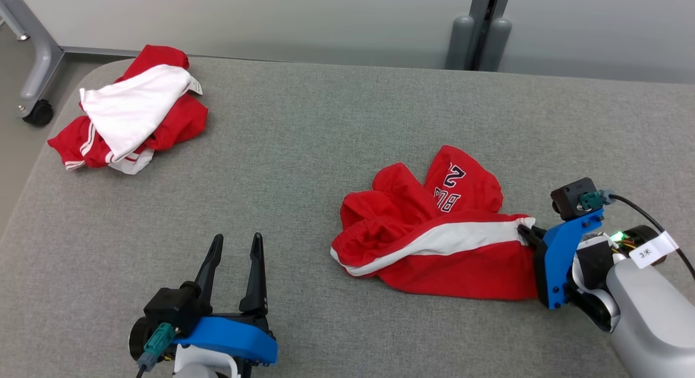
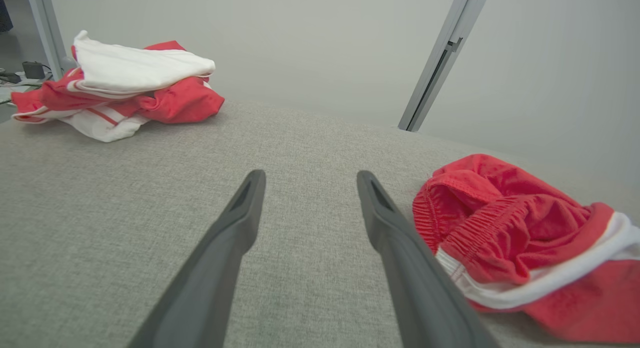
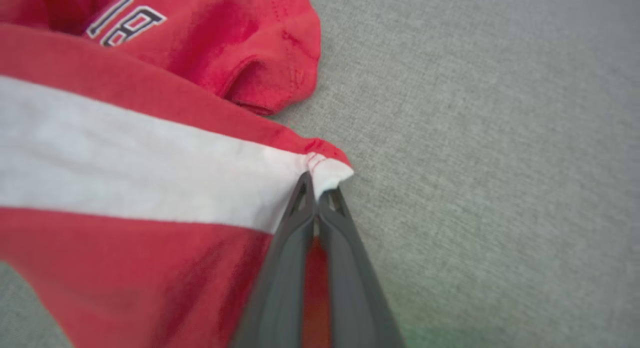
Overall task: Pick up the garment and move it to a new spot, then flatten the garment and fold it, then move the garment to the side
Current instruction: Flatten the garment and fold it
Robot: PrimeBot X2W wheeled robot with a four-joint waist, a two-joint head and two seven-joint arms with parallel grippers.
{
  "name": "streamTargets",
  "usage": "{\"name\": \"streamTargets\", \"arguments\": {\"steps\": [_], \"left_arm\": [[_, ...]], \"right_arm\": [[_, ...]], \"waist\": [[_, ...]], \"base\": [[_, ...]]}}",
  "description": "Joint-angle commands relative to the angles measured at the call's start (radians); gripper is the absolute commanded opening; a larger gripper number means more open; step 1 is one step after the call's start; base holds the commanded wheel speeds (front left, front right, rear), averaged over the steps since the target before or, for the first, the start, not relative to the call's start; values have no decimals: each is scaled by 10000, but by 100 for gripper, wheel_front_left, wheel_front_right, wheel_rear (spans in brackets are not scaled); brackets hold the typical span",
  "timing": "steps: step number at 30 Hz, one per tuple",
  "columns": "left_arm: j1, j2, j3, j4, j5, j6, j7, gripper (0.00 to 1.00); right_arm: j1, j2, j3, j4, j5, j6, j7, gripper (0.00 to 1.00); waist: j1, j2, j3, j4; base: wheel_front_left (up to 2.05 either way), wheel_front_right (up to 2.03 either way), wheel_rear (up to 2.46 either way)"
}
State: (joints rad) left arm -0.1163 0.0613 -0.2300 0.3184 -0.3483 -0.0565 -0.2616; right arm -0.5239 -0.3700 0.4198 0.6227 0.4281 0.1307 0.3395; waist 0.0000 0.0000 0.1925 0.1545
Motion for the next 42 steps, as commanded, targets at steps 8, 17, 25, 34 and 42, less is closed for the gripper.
{"name": "streamTargets", "arguments": {"steps": [8,17,25,34,42], "left_arm": [[39,15,13,38,37,-147,-50,100],[-250,220,-1307,132,-112,-663,595,100],[-1306,803,-3027,396,-1140,-769,1298,100],[-2446,1911,-5059,581,-3008,-739,2020,100],[-3064,2303,-6125,844,-4349,-734,1869,100]], "right_arm": [[5,-331,-294,-243,111,1,-644,0],[438,-445,-962,-232,-84,1,-899,0],[446,-306,-1099,-199,-257,1,-999,0],[356,-208,-857,-248,-196,1,-978,0],[278,-182,-653,-232,-95,1,-1026,0]], "waist": [[0,0,-126,-193],[0,0,-193,-488],[0,0,-137,-582],[0,0,-116,-780],[0,0,-125,-928]], "base": [[0,0,0],[0,0,0],[0,0,0],[0,0,0],[0,0,0]]}}
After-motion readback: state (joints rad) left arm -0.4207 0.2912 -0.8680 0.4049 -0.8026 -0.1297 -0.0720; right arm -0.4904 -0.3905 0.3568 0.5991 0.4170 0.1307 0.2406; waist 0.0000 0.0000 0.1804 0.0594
